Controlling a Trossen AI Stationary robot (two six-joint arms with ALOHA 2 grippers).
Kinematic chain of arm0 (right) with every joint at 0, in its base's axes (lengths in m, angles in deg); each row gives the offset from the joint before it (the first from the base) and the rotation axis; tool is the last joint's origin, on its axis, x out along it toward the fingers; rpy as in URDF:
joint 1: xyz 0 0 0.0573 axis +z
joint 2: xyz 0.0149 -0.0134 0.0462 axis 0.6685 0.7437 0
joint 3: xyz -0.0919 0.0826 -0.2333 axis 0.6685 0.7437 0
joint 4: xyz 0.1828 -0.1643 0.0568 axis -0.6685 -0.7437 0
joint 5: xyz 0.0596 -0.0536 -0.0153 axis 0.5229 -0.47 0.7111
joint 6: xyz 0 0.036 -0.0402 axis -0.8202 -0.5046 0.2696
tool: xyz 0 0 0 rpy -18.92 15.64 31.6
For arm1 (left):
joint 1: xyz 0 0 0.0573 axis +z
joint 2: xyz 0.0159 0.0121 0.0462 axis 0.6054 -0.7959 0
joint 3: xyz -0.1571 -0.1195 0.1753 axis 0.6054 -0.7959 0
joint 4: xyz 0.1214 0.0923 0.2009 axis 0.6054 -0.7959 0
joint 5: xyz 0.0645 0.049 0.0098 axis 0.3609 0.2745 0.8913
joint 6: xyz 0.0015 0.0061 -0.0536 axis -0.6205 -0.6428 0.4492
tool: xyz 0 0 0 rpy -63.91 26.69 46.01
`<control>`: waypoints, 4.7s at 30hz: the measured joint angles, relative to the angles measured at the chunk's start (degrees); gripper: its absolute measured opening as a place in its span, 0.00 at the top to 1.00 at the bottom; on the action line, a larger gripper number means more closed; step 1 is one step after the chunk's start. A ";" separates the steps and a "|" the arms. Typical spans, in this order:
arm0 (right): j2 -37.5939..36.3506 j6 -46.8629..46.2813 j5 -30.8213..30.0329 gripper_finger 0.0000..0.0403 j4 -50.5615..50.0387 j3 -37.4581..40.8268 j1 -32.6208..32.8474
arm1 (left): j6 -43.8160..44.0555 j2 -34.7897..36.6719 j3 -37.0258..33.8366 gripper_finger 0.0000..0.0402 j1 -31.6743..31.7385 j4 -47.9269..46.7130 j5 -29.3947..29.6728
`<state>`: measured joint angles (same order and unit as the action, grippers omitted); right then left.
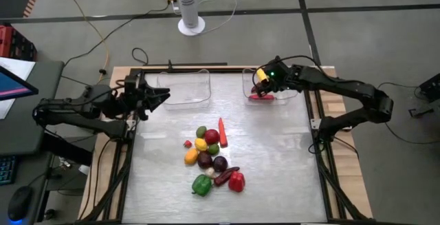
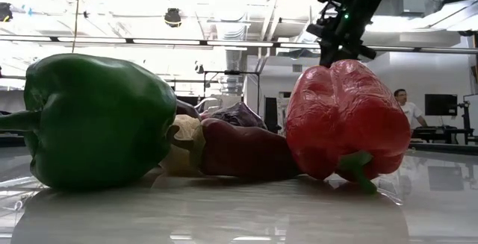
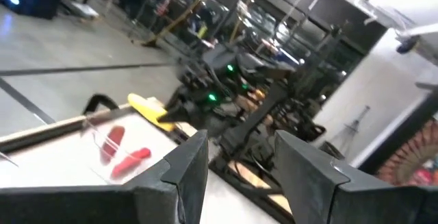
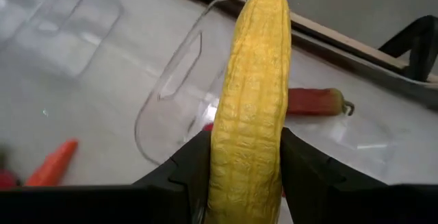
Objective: Sort produce into baskets
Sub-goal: Put the yellow corn into the right transparent bin, then put the red tomato into the left transparent bin
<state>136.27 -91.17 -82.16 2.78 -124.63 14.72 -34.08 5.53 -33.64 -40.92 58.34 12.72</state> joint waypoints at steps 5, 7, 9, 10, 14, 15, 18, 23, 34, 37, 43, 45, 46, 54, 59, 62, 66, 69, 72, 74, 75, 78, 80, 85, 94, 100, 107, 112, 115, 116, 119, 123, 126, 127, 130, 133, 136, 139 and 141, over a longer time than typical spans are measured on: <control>0.22 -3.08 -0.07 0.52 1.20 2.03 -1.63 | 0.09 0.03 0.02 0.62 0.00 -2.08 -2.19; 0.22 -3.12 -0.06 0.48 1.16 2.73 -2.35 | -0.68 0.06 0.02 0.62 0.02 -2.78 -1.79; 0.20 -3.12 0.53 0.44 1.21 3.23 -3.13 | -1.88 0.06 0.02 0.62 0.02 -3.38 -0.43; 0.20 -3.08 1.31 0.41 1.10 3.37 -3.55 | -2.59 0.06 0.02 0.62 0.02 -3.83 0.51; 0.13 -3.08 4.57 0.34 1.08 3.59 -5.03 | -3.60 0.06 0.02 0.62 0.05 -5.80 4.03; 0.13 -3.11 5.31 0.32 1.11 3.61 -5.31 | -3.63 0.06 0.02 0.62 0.07 -6.18 4.26; 0.13 -3.16 7.97 0.31 1.27 3.61 -5.53 | -4.22 0.06 0.02 0.62 0.07 -7.27 4.22; 0.00 -3.44 11.57 0.30 1.45 3.61 -1.50 | -4.22 0.06 0.02 0.62 0.07 -7.69 4.19; -0.04 -11.73 8.44 0.30 6.79 3.61 13.73 | -6.55 0.09 0.02 0.62 0.04 -8.63 3.81; -0.04 -11.68 7.08 0.30 8.88 3.61 15.33 | -4.56 0.06 0.02 0.62 0.04 -8.48 5.83; -0.04 -9.13 6.43 0.30 17.03 3.61 14.47 | -0.22 0.05 0.02 0.62 0.04 -10.56 5.21; -0.04 -7.85 6.56 0.30 20.81 3.61 14.33 | 0.02 0.05 0.02 0.62 0.04 -11.05 5.22; -0.04 -7.37 6.83 0.30 22.80 3.61 14.35 | 0.56 0.09 0.02 0.62 0.04 -11.19 5.24; -0.04 -2.97 10.29 0.30 25.27 3.61 13.59 | 8.36 -0.50 0.02 0.62 0.04 -10.54 5.45; -0.04 -1.48 13.69 0.30 24.96 3.61 11.08 | 11.20 -2.04 0.02 0.62 0.04 -10.36 5.35; -0.04 -0.21 15.09 0.30 25.02 3.61 10.16 | 12.93 -3.02 0.02 0.62 0.04 -9.88 5.25; -0.04 0.87 15.68 0.30 26.92 3.61 10.07 | 12.97 -3.79 0.02 0.62 0.05 -9.09 3.90; -0.04 1.64 18.09 0.30 29.35 3.61 11.19 | 12.88 -4.05 0.02 0.62 0.04 -9.09 3.84; 0.09 3.41 19.35 0.30 31.13 3.61 13.63 | 12.97 -4.03 0.02 0.62 0.04 -9.09 4.21; 0.15 4.58 19.39 0.30 30.96 3.61 15.40 | 13.00 -4.02 0.02 0.62 0.06 -8.89 4.26; 0.17 5.45 19.39 0.30 30.65 3.61 16.33 | 13.00 -4.03 0.02 0.62 0.04 -8.52 4.33; 0.17 9.42 19.12 0.30 29.77 3.61 18.55 | 13.00 -4.05 0.02 0.62 0.04 -7.53 5.49; 0.20 11.85 19.04 0.30 29.53 3.61 19.38 | 13.02 -4.07 0.02 0.62 0.04 -7.59 6.77; 3.20 16.12 19.01 0.30 29.59 3.58 19.85 | 15.50 -4.07 0.02 0.62 0.07 -7.39 9.39; 11.32 16.42 23.59 0.30 30.99 3.66 22.29 | 15.81 -7.25 0.02 0.62 -0.50 0.09 8.46; 15.62 11.62 21.26 0.30 30.62 3.66 26.26 | 16.73 -9.67 0.02 0.62 -2.86 3.15 5.19; 16.33 2.74 19.16 0.30 28.66 3.65 31.14 | 20.68 -10.88 0.03 0.62 -6.35 2.72 3.79; 13.80 -2.63 14.73 0.30 25.60 3.57 35.22 | 20.78 -11.58 0.00 0.62 -6.62 2.65 4.06; 12.97 -4.71 13.15 0.30 25.11 3.57 36.56 | 21.43 -11.91 0.02 0.62 -6.28 3.83 4.99; 12.80 -4.66 12.95 0.30 25.02 3.57 36.82 | 21.26 -11.95 0.02 0.62 -6.23 3.84 5.30; 12.76 -4.64 12.57 0.30 24.78 3.57 37.04 | 19.96 -11.91 0.02 0.62 -6.21 4.07 6.79; 13.92 -4.50 12.64 0.30 24.82 3.57 35.98 | 17.81 -11.94 0.02 0.62 -6.21 4.06 8.43; 14.86 -3.12 14.13 0.28 25.02 3.57 34.35 | 15.87 -11.91 0.02 0.62 -6.21 3.83 10.16; 15.18 -2.16 14.82 0.27 25.41 3.57 33.75 | 14.93 -11.91 0.02 0.62 -6.21 3.63 10.88; 15.95 1.16 15.69 0.20 25.37 3.57 32.46 | 10.63 -11.91 0.02 0.62 -5.77 3.57 14.07; 16.20 5.59 16.29 0.10 25.15 3.57 31.05 | 7.68 -11.94 0.02 0.62 -4.55 3.22 17.90; 16.17 9.91 15.60 0.02 26.14 3.57 29.67 | 6.44 -11.91 0.02 0.62 -2.67 3.22 20.73; 16.20 17.08 15.66 0.03 28.67 3.57 28.58 | 4.91 -11.91 0.02 0.62 -0.96 3.00 20.86; 16.18 21.33 16.78 0.06 31.30 3.57 27.93 | 4.94 -11.89 0.02 0.62 -0.22 2.93 20.85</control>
<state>152.45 -69.85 -65.37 34.08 -121.06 42.65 -29.14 -6.36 -33.62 -41.14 61.27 33.58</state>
